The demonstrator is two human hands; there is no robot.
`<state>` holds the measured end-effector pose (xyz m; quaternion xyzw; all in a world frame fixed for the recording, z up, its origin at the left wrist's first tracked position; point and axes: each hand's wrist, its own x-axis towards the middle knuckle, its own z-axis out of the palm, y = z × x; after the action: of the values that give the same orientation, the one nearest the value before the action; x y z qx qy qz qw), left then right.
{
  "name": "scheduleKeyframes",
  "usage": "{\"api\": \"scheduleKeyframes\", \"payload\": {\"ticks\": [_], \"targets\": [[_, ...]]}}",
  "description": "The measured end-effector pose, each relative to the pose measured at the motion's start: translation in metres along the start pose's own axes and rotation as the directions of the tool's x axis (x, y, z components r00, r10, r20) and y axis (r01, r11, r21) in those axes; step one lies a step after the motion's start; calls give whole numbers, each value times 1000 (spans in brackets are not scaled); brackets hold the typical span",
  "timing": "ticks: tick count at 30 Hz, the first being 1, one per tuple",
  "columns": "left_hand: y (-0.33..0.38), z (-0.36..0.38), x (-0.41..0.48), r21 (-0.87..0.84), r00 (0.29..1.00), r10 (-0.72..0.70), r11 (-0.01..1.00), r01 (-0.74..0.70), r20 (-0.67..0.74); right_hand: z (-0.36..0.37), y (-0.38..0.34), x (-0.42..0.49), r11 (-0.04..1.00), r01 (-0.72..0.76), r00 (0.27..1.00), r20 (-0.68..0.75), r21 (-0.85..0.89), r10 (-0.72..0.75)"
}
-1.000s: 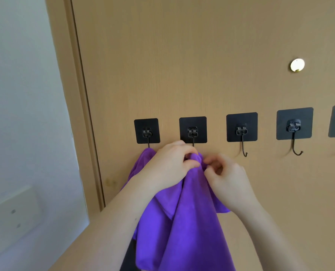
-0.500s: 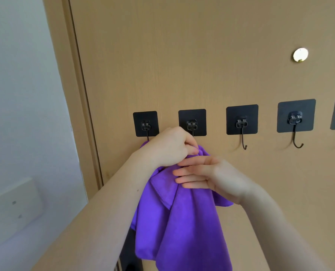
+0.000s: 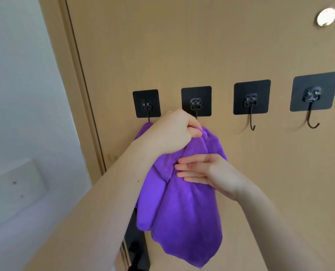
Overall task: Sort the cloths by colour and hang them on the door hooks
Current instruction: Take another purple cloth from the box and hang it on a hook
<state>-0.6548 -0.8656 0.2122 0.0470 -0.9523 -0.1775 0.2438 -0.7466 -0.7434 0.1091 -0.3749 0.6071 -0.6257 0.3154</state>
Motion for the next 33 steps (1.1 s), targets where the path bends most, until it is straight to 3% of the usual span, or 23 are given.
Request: {"api": "scheduleKeyframes", "payload": {"ticks": [16,33], "targets": [[-2,14,-9,1,994,24,1000,-24,-105,3,40,-3,990,-93,995,12,-102,94],[-1,17,-11,-13,993,-5,1000,3,-114,7,92,-10,947,-224,974,-30,-230,223]]}}
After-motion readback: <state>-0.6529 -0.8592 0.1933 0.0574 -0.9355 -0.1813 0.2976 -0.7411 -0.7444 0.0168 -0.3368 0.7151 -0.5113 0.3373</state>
